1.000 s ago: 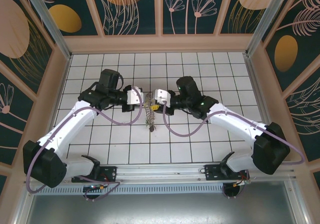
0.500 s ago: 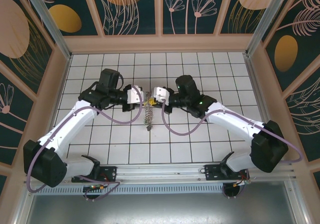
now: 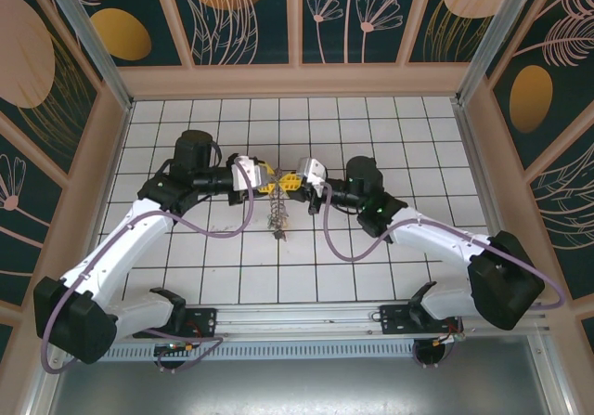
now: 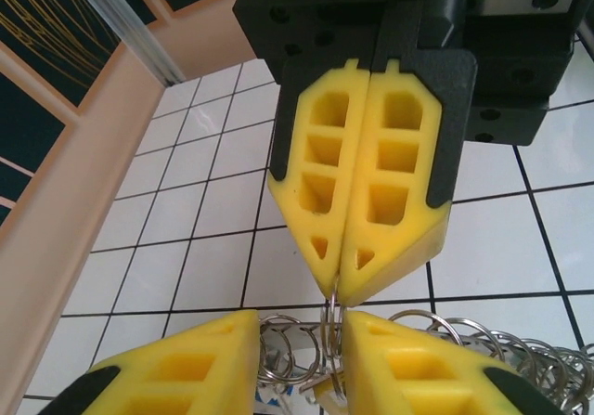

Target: Put the keys on the keyring

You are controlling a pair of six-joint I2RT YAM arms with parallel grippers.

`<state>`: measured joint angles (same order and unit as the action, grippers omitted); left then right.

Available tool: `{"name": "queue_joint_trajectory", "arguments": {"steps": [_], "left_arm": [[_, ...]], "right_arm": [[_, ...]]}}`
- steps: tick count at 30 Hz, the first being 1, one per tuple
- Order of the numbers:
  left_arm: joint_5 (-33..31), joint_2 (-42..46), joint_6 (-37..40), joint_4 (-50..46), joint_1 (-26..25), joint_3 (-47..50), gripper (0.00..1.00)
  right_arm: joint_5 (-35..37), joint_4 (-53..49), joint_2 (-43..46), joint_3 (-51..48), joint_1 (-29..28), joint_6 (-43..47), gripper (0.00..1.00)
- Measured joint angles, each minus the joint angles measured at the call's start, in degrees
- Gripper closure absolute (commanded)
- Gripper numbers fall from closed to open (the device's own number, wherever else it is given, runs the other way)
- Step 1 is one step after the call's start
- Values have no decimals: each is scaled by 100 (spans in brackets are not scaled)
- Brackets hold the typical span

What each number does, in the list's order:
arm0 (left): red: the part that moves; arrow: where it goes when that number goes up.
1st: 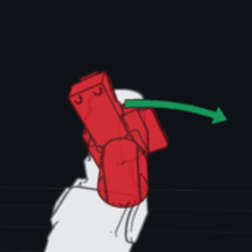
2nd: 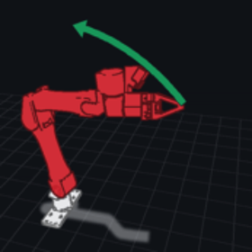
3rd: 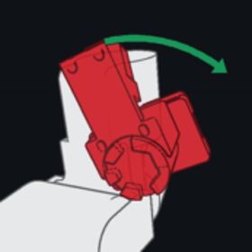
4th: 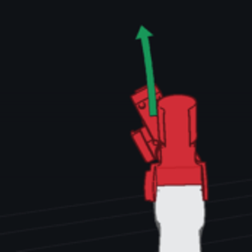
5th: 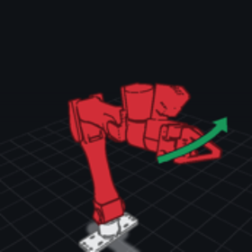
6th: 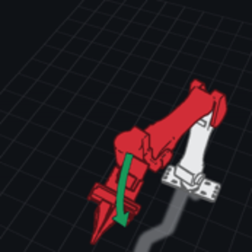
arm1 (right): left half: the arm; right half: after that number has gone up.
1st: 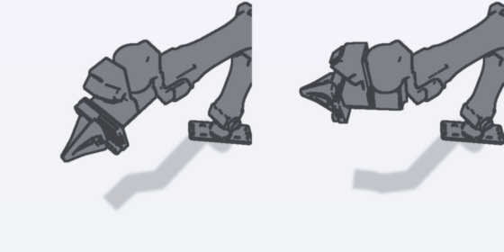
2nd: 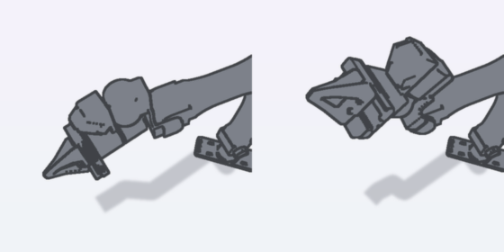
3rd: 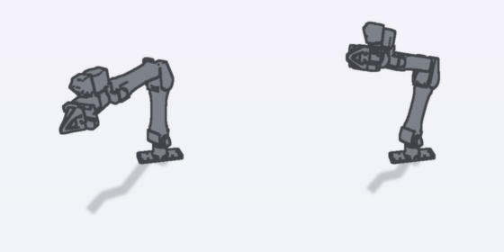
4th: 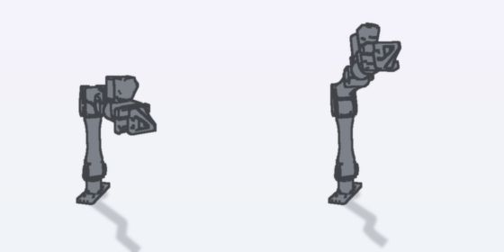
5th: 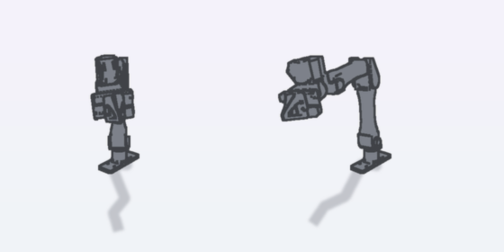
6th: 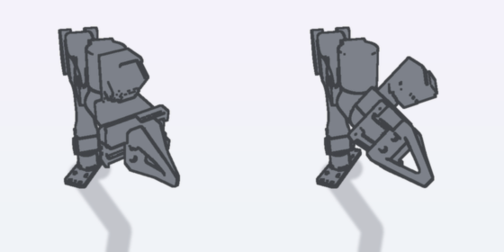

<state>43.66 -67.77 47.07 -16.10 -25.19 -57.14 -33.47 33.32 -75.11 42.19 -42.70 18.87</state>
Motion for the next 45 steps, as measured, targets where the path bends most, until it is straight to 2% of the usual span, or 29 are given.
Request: {"name": "queue_joint_trajectory", "arguments": {"steps": [4,7,9,12,16,20,23,29,36,45], "left_arm": [[111,-66,-138,105,0,13,70],[170,-101,-227,136,0,37,74],[210,-133,-286,153,0,44,80],[264,-186,-378,181,0,50,100],[286,-247,-339,164,0,46,100],[210,-321,-210,-57,-11,35,100],[-11,-356,-48,-306,-11,0,100],[-389,-492,310,-892,-11,-356,100],[-437,-553,396,-1038,-11,-437,100],[-363,-664,424,-1137,-11,-437,100]], "right_arm": [[7,367,28,-129,15,-264,100],[4,487,39,-188,24,-382,100],[4,527,39,-188,24,-428,100],[42,553,39,-188,35,-442,100],[46,420,50,-188,68,-328,100],[37,-238,85,-46,66,122,80],[26,-890,116,208,61,597,76],[46,-2109,101,960,61,1547,74],[39,-3029,-328,1530,61,2262,70],[-63,-3401,-627,1602,61,2588,83]]}}
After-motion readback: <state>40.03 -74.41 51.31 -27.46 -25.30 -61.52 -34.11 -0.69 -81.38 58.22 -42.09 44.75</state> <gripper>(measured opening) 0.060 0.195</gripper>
